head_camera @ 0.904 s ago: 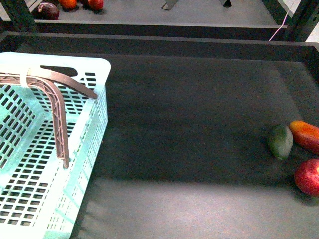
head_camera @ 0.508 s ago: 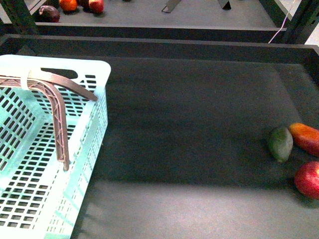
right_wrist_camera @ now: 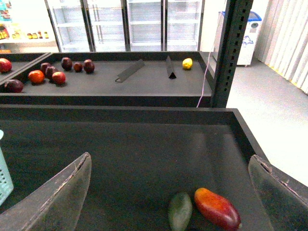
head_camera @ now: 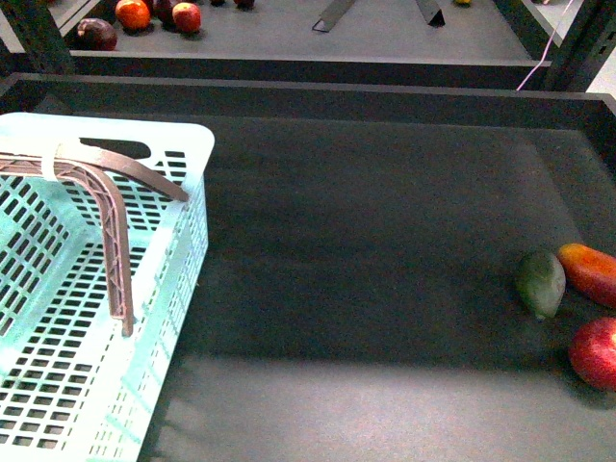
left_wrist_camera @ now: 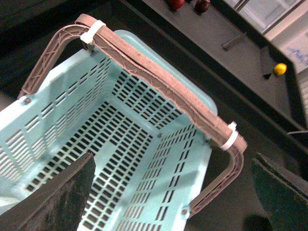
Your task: Pick apple with right arm and hold basket with left
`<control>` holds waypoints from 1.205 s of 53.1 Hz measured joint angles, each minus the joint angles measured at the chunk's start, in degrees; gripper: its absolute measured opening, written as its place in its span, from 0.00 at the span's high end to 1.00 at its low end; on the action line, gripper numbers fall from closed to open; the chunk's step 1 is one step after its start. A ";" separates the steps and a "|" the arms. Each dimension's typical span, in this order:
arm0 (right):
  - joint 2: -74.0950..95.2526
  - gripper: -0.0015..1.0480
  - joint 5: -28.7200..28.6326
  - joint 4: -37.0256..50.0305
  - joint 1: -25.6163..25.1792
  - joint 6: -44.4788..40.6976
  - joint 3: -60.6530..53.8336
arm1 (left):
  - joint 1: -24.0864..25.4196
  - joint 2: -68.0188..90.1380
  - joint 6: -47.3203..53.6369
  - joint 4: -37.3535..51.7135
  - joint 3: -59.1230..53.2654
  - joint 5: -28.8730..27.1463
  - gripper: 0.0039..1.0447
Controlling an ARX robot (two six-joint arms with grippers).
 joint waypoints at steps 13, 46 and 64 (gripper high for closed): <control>0.00 0.08 -0.02 0.00 0.00 0.00 0.00 | 5.20 24.09 -16.24 17.42 2.82 7.34 0.06; 0.00 0.08 -0.02 0.00 0.00 0.00 0.00 | 0.50 72.17 -30.58 34.40 26.75 5.46 0.06; 0.00 0.08 -0.02 0.00 0.00 0.00 0.00 | 0.37 75.01 -32.11 32.30 30.18 4.96 0.56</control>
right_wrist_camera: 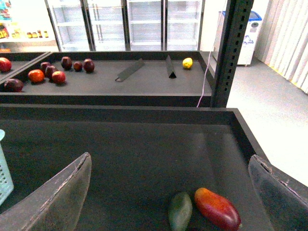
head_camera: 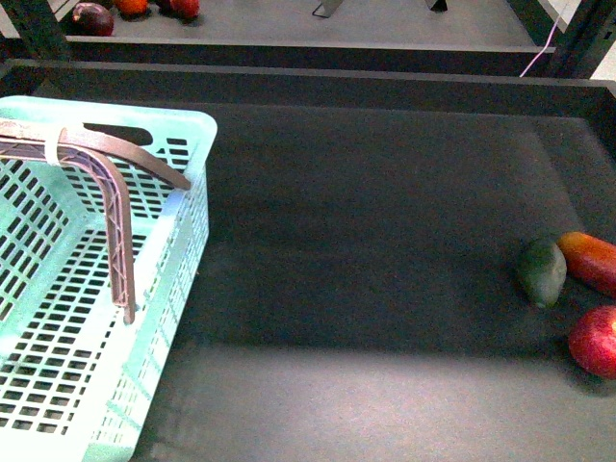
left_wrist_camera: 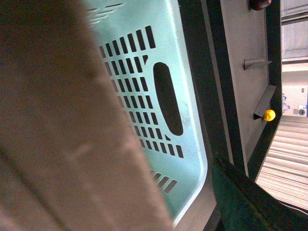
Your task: Pick apple with right arm and hold basket with left
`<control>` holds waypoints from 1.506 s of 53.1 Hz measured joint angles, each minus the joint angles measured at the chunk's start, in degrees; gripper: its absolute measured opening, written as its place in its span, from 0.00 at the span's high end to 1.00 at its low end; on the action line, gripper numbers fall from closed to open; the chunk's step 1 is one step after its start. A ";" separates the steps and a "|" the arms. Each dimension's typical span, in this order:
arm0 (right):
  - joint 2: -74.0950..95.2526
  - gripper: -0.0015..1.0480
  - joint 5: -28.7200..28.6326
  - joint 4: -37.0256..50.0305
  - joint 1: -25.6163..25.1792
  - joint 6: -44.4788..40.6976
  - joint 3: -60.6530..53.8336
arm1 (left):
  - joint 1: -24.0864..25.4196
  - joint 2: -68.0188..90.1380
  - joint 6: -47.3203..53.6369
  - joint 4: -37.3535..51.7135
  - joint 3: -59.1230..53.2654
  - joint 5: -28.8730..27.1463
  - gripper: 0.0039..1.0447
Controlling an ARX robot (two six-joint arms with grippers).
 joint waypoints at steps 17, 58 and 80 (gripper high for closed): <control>0.00 0.08 0.02 0.00 0.00 0.00 0.00 | -3.32 -5.68 -1.33 -4.22 -0.02 0.87 0.86; 0.00 0.08 0.00 0.00 0.00 0.00 0.00 | -35.85 -9.66 -0.81 -15.50 11.45 3.02 0.86; 0.00 0.08 0.02 0.00 0.00 0.00 0.00 | -41.94 -9.66 2.14 -16.41 12.79 2.78 0.86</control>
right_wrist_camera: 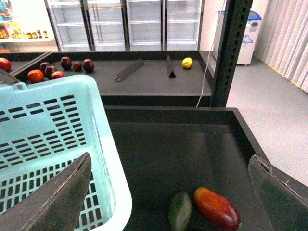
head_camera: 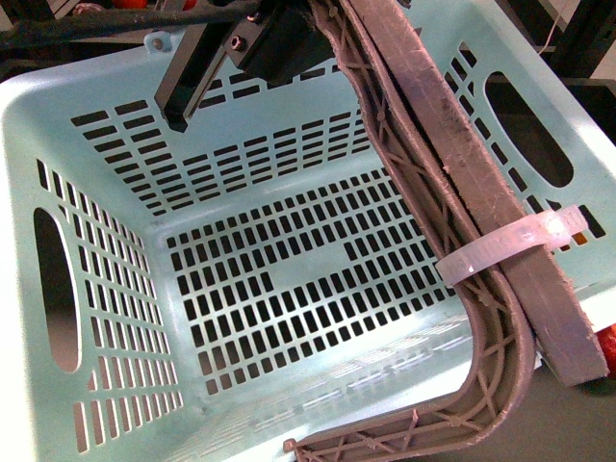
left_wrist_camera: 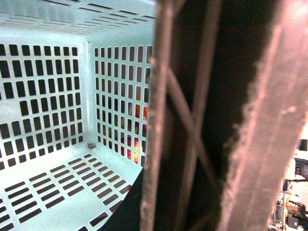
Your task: Pick apple with right arm and hold basket with left
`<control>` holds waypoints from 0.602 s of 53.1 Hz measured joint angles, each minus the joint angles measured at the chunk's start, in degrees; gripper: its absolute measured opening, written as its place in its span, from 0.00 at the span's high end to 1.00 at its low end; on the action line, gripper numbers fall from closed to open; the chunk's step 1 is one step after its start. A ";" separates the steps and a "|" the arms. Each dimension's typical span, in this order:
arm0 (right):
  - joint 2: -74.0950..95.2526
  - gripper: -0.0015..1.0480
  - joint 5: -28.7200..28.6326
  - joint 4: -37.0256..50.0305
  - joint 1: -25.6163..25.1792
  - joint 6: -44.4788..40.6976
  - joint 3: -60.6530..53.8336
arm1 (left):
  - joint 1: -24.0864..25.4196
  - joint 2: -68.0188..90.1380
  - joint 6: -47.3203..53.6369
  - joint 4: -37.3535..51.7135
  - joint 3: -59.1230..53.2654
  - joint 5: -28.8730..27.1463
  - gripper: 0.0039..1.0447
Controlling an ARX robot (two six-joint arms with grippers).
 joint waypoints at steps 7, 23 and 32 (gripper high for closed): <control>0.00 0.08 0.00 0.00 0.00 0.00 0.00 | 0.00 0.00 0.04 -0.02 0.00 -0.33 0.86; 1.07 0.08 1.49 -2.03 0.15 0.66 0.59 | 0.00 0.00 0.04 -0.02 0.00 -0.39 0.86; 19.87 0.08 -2.05 -13.99 -11.63 2.97 8.20 | -0.09 0.00 0.28 -0.07 0.02 -0.46 0.86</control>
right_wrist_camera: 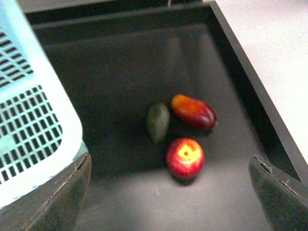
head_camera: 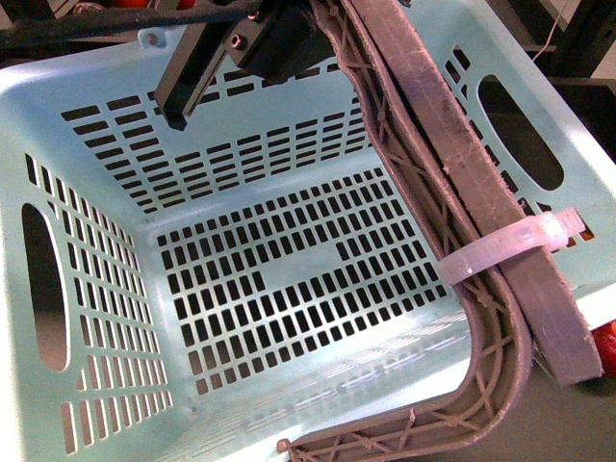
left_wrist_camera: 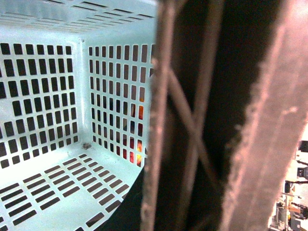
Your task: Pick apple with right arm and hold basket with left
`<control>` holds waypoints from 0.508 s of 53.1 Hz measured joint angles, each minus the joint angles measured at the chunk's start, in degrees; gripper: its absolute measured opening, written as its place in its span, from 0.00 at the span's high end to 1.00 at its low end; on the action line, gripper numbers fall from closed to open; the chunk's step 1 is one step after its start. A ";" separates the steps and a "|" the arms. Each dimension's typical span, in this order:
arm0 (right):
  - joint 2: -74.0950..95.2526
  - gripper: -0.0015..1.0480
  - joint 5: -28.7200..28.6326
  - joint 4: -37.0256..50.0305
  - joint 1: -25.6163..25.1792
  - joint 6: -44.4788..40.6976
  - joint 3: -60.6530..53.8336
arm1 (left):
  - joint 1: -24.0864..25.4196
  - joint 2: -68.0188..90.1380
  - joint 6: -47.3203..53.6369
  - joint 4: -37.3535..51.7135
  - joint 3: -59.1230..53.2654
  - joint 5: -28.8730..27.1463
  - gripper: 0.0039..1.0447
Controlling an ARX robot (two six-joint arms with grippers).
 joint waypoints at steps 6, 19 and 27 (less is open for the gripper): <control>12.83 0.08 -6.10 9.05 -10.21 -2.43 1.14 | 0.00 0.00 -0.11 -0.07 0.00 0.02 0.86; 51.56 0.08 -4.11 37.94 -15.28 -16.04 3.65 | -0.02 0.00 0.15 -0.07 0.02 0.02 0.86; 75.19 0.08 -1.36 49.96 -12.85 -20.13 8.94 | -0.02 0.00 0.13 -0.07 0.02 0.02 0.86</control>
